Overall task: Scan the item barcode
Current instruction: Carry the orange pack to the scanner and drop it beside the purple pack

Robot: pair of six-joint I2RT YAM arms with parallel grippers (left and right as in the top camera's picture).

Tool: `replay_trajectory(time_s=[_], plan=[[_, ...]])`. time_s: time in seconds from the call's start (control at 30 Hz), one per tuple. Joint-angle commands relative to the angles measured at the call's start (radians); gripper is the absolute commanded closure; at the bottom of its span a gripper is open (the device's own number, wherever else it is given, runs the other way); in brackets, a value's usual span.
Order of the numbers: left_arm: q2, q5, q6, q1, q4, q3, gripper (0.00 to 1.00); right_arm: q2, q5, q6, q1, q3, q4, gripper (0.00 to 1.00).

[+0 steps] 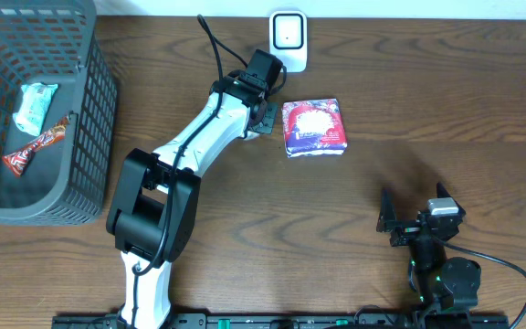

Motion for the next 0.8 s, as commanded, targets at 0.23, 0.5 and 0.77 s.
replay_trajectory(time_s=[0.23,0.5,0.77], plan=[[0.000,0.146,-0.053,0.001,0.028,0.000,0.73,-0.004,0.008,-0.011,-0.008,-0.003,-0.002,0.01],[-0.158,0.145,-0.031,0.050,0.048,0.037,0.70,-0.004,0.008,-0.011,-0.008,-0.003,-0.002,0.01],[-0.436,0.021,0.065,0.196,0.139,0.043,0.38,-0.004,0.008,-0.011,-0.008,-0.003,-0.002,0.01]])
